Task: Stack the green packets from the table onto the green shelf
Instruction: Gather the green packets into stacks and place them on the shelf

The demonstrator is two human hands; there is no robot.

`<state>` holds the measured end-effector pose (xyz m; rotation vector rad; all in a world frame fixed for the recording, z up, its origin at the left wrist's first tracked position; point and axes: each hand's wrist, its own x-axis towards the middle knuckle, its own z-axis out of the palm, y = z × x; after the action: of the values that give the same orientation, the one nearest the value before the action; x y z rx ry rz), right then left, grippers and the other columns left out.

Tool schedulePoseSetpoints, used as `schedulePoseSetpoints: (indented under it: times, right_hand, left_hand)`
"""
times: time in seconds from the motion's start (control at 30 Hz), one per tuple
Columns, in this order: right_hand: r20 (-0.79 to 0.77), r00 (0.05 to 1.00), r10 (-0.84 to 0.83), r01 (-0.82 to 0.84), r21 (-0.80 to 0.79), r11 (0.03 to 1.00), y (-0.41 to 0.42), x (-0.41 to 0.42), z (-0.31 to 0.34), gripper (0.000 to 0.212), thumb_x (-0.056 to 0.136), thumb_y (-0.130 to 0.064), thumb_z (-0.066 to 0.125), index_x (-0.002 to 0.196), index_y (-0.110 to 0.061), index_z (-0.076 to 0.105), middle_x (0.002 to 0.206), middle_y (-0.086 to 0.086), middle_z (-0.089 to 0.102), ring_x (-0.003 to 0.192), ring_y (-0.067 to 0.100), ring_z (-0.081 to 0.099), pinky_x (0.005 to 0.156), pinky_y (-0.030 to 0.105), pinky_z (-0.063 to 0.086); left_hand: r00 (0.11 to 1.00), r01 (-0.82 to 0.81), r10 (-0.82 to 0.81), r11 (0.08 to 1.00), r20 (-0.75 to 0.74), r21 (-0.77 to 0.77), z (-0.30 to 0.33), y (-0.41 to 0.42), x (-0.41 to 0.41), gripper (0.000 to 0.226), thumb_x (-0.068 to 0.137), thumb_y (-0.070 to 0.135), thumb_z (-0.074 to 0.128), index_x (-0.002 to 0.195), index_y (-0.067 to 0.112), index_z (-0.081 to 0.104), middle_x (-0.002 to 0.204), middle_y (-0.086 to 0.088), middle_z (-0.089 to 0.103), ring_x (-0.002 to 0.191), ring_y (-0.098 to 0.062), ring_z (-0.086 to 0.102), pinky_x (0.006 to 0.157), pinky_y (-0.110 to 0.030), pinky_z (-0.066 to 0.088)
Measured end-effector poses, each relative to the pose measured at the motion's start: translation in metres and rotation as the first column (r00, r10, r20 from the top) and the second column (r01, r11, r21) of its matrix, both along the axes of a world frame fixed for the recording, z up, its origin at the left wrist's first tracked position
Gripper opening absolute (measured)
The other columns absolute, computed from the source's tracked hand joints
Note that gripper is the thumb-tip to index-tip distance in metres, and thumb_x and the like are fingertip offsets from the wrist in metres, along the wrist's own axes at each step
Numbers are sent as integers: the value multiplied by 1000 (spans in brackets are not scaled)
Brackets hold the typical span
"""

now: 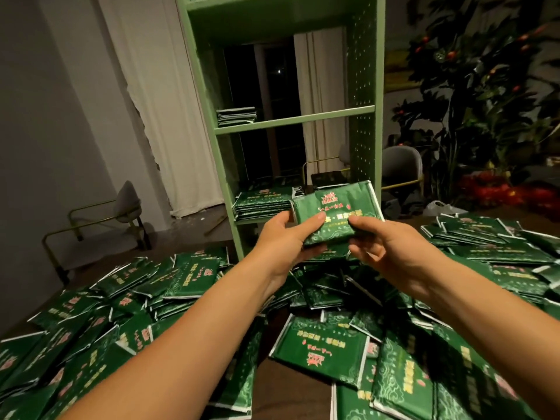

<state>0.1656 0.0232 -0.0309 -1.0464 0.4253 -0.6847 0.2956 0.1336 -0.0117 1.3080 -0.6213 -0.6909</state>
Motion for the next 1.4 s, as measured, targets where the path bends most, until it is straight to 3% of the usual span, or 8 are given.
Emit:
schedulePoseSetpoints:
  times: [0.17, 0.33, 0.57, 0.73, 0.9, 1.03, 1.17, 1.4]
  right_hand:
    - [-21, 989, -150, 151, 137, 979, -26, 18, 4, 18, 84, -11, 76, 90, 1, 65, 80, 12, 63, 50, 10, 63, 51, 19, 54]
    - [-66, 984, -168, 177, 183, 967, -42, 48, 6, 25, 85, -9, 76, 104, 4, 66, 88, 17, 66, 48, 11, 63, 46, 17, 52]
    - [-70, 965, -251, 260, 231, 937, -54, 67, 10, 22, 85, -10, 75, 101, 2, 65, 88, 16, 62, 67, 15, 66, 47, 18, 54]
    - [-82, 960, -267, 279, 239, 930, -51, 72, 13, 29, 86, -8, 75, 109, 6, 65, 92, 20, 65, 73, 22, 70, 55, 25, 61]
    - [-50, 974, -219, 225, 242, 944, -53, 64, 18, 35, 94, -30, 67, 115, -4, 59, 105, 27, 68, 74, 29, 74, 60, 33, 63]
    - [-258, 893, -369, 324, -199, 925, -59, 43, 2, 25, 97, -28, 55, 97, -4, 60, 85, 11, 62, 65, 21, 64, 55, 35, 58]
    - [-280, 933, -225, 0, -628, 778, -49, 40, -3, 26, 98, -18, 54, 80, -2, 64, 66, 4, 57, 61, 17, 55, 58, 35, 54]
    - [-347, 895, -281, -4, -636, 772, -73, 70, 0, 19, 99, -16, 54, 88, -4, 64, 86, 17, 64, 72, 18, 59, 73, 41, 56]
  left_hand:
    - [999, -15, 19, 986, -27, 163, -5, -16, 6, 43, 104, 42, 46, 111, 4, 65, 101, -17, 75, 87, -28, 75, 75, -34, 63]
    - [985, -54, -21, 904, 171, 423, -18, -31, 7, 39, 105, 26, 38, 91, 1, 64, 84, -14, 73, 70, -27, 66, 66, -32, 56]
    - [973, -58, -55, 882, 225, 467, -20, -42, 10, 27, 98, 17, 46, 83, 6, 65, 89, -12, 73, 70, -26, 64, 73, -36, 57]
    - [726, -168, -212, 868, 654, 468, -22, -47, 3, 23, 99, 26, 45, 92, 23, 67, 93, -2, 71, 91, -23, 68, 79, -40, 55]
    - [740, -176, -113, 919, 663, 352, -15, -62, 7, 20, 98, 17, 45, 99, 27, 62, 100, 3, 69, 93, -17, 69, 89, -44, 56]
    - [762, -193, -35, 941, 646, 278, -15, -66, 11, 24, 99, 10, 44, 98, 24, 63, 97, 0, 69, 92, -25, 70, 84, -45, 58]
    - [721, -204, 0, 956, 693, 212, -14, -66, 10, 28, 97, 7, 44, 91, 22, 67, 84, 0, 72, 83, -21, 70, 78, -41, 59]
    - [725, -293, 47, 924, 687, 246, -9, -63, 24, 25, 99, 12, 42, 95, 29, 60, 98, 3, 68, 90, -18, 66, 81, -43, 57]
